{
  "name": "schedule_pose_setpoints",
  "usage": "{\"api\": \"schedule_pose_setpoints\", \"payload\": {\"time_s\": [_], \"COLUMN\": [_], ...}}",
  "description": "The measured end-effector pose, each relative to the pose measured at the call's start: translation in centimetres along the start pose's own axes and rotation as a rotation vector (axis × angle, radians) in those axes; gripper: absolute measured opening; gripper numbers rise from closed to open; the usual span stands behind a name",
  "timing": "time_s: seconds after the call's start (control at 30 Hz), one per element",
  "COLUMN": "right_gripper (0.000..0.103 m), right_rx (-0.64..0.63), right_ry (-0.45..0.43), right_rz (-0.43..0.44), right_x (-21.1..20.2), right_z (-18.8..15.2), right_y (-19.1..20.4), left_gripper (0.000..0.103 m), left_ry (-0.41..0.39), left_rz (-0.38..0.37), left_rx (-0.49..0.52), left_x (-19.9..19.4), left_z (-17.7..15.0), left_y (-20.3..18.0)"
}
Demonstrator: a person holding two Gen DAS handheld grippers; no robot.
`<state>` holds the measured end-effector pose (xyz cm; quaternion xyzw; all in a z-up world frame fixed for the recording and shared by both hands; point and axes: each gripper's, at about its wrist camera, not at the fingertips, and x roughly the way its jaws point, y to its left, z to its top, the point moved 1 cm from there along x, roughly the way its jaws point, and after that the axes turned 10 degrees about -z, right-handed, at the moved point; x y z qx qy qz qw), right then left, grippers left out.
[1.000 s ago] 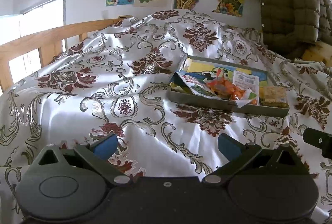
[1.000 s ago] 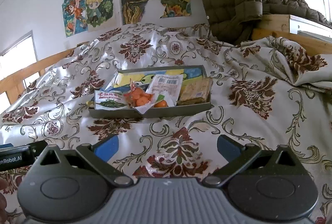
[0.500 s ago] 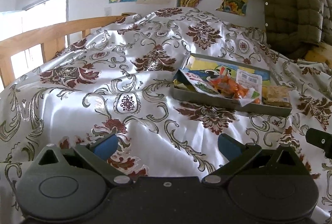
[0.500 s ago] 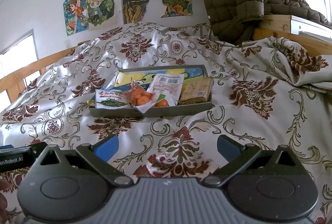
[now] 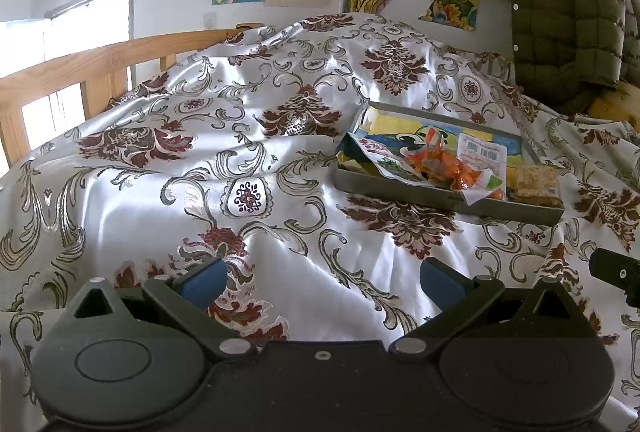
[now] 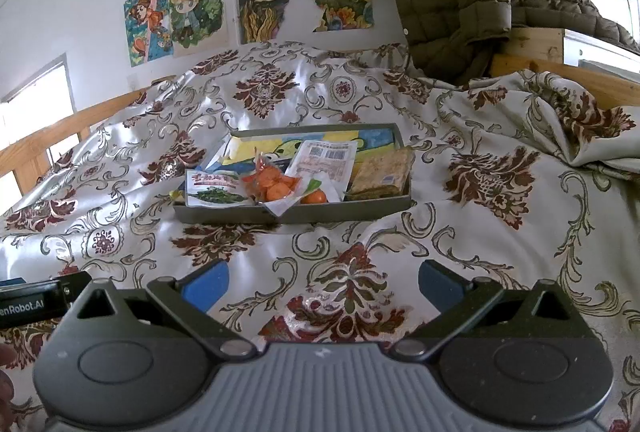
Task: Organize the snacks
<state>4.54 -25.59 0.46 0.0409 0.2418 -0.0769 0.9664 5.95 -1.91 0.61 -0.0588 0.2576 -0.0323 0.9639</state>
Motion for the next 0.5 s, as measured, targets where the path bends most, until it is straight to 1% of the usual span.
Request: {"api": "schedule_pose_setpoints", "payload": {"time_s": [0.13,0.27,0.5], "right_gripper": [0.103,0.103,0.103], "right_rx": [-0.002,-0.001,-0.005], "right_ry": [0.001,0.002,0.005], "right_rz": [0.001,0.000,0.004], "right_x": [0.05,0.02,0.13], "right_z": [0.02,0.03,-0.04], "right_y": [0.02,0.06,0.11], "left_gripper": [0.102,0.102,0.102], "left_ry": [0.010,-0.002,0.008], "left_rz": [0.000,-0.015,-0.005], "left_rx": [-0.017,-0.028,0.002], "left_x": [0.02,-0.22,0.01], "left_z": [-0.04,-0.28,-0.52], "left_y": [0.32,0.52,0.05]}}
